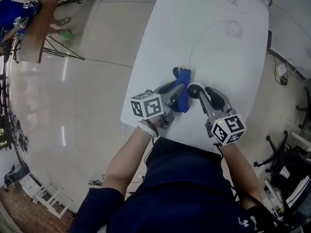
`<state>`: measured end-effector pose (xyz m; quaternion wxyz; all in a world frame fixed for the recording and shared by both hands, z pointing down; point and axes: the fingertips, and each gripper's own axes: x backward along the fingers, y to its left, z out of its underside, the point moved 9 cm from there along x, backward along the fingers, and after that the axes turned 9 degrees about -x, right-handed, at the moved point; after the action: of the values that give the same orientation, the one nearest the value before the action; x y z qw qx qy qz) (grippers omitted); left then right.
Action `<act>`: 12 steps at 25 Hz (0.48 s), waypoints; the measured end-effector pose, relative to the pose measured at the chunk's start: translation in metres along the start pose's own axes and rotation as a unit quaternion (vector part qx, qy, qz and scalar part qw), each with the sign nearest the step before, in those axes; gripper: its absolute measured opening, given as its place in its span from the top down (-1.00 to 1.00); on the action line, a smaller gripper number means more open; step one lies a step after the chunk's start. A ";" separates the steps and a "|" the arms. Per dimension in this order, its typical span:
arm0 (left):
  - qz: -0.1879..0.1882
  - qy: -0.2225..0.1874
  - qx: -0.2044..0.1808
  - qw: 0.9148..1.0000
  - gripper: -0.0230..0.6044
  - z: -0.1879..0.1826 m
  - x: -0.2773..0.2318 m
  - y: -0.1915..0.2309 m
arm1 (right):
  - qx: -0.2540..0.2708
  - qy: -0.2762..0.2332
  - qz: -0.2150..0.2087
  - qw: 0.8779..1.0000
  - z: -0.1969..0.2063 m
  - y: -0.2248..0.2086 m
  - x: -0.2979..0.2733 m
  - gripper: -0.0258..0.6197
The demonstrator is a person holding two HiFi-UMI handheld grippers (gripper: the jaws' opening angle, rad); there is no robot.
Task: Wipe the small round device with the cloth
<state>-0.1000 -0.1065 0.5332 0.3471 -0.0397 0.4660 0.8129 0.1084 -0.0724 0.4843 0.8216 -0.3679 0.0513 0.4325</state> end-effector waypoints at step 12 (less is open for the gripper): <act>-0.094 -0.091 -0.117 0.985 0.54 -0.004 0.042 -0.069 | 0.029 0.035 0.013 0.999 -0.002 -0.002 -0.006 0.57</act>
<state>-0.0913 -0.0651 0.4644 0.4554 -0.0494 0.3284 0.8260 0.1071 -0.0786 0.4861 0.8237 -0.3586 0.0977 0.4283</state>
